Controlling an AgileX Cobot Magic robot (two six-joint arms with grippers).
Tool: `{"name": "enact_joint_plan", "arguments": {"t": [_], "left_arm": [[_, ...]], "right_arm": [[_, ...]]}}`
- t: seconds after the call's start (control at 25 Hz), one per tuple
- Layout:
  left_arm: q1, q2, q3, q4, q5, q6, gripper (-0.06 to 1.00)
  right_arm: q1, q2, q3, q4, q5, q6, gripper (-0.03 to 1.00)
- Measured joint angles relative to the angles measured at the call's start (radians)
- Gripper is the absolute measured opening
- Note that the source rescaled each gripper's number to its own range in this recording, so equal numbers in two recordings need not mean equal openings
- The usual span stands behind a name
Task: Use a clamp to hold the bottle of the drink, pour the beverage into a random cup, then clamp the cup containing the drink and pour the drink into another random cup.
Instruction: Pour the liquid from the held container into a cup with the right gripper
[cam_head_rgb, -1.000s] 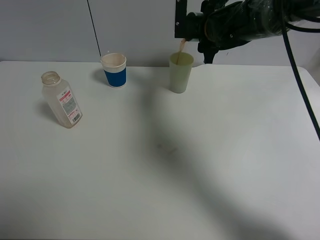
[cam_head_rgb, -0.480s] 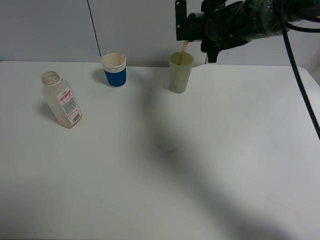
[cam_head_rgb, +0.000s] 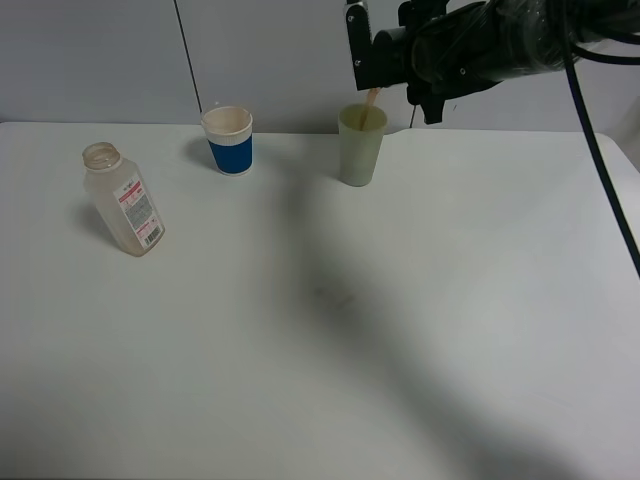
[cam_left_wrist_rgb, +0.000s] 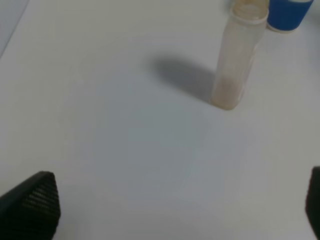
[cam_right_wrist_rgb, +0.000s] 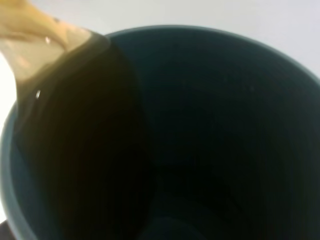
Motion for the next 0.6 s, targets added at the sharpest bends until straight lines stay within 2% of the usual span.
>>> {"name": "enact_joint_plan", "arguments": {"t": [0.12,0.32,0.44,0.52,0.56,0.6], "left_arm": [[0.000,0.000,0.000,0.000,0.000,0.000,1.00],[0.000,0.000,0.000,0.000,0.000,0.000,1.00],[0.000,0.000,0.000,0.000,0.000,0.000,1.00],[0.000,0.000,0.000,0.000,0.000,0.000,1.00],[0.000,0.000,0.000,0.000,0.000,0.000,1.00],[0.000,0.000,0.000,0.000,0.000,0.000,1.00]], "right_arm": [[0.000,0.000,0.000,-0.002,0.000,-0.051,0.01],[0.000,0.000,0.000,-0.003,0.000,-0.028,0.01],[0.000,0.000,0.000,-0.003,0.000,0.088,0.01],[0.000,0.000,0.000,-0.003,0.000,0.208,0.01],[0.000,0.000,0.000,-0.003,0.000,0.208,0.01],[0.000,0.000,0.000,-0.004,0.002,0.267,0.01]]}}
